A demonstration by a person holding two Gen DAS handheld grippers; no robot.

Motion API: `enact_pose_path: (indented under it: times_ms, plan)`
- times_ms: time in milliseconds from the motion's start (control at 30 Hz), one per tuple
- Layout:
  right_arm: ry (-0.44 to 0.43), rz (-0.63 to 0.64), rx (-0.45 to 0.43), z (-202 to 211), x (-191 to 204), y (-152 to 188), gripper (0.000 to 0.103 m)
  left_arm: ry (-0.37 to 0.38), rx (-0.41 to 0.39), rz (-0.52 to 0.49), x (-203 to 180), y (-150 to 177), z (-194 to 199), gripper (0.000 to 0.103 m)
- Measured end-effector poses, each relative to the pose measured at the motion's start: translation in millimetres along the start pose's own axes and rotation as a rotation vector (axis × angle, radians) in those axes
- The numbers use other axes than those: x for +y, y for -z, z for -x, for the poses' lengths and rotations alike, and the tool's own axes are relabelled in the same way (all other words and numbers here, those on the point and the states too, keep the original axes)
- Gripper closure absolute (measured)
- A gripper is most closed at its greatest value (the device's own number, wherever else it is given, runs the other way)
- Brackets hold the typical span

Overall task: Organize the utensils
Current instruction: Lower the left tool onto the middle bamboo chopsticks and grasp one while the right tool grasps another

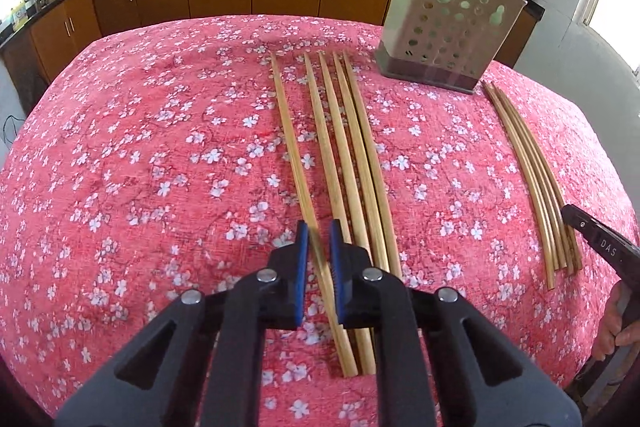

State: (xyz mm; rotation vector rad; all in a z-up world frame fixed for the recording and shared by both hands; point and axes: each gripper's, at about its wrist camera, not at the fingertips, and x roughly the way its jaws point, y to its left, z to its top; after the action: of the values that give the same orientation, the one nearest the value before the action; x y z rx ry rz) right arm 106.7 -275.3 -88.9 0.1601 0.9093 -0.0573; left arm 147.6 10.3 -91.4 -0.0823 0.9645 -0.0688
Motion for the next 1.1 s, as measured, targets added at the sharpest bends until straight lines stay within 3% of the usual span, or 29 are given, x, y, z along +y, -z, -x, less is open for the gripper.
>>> enact_pose_path:
  times_ms: [233, 500, 1100]
  plan:
    - [0.009, 0.030, -0.008, -11.3, 1.6, -10.8, 0.094, -0.031, -0.010, -0.007, 8.0, -4.9, -5.8, 0.093]
    - [0.070, 0.001, -0.033, -36.9, -23.7, -47.1, 0.095, -0.116, -0.034, 0.051, 53.4, -38.5, -24.2, 0.094]
    - [0.069, -0.022, -0.064, -40.8, -31.4, -49.5, 0.095, -0.105, -0.071, 0.058, 63.1, -41.6, -24.5, 0.093]
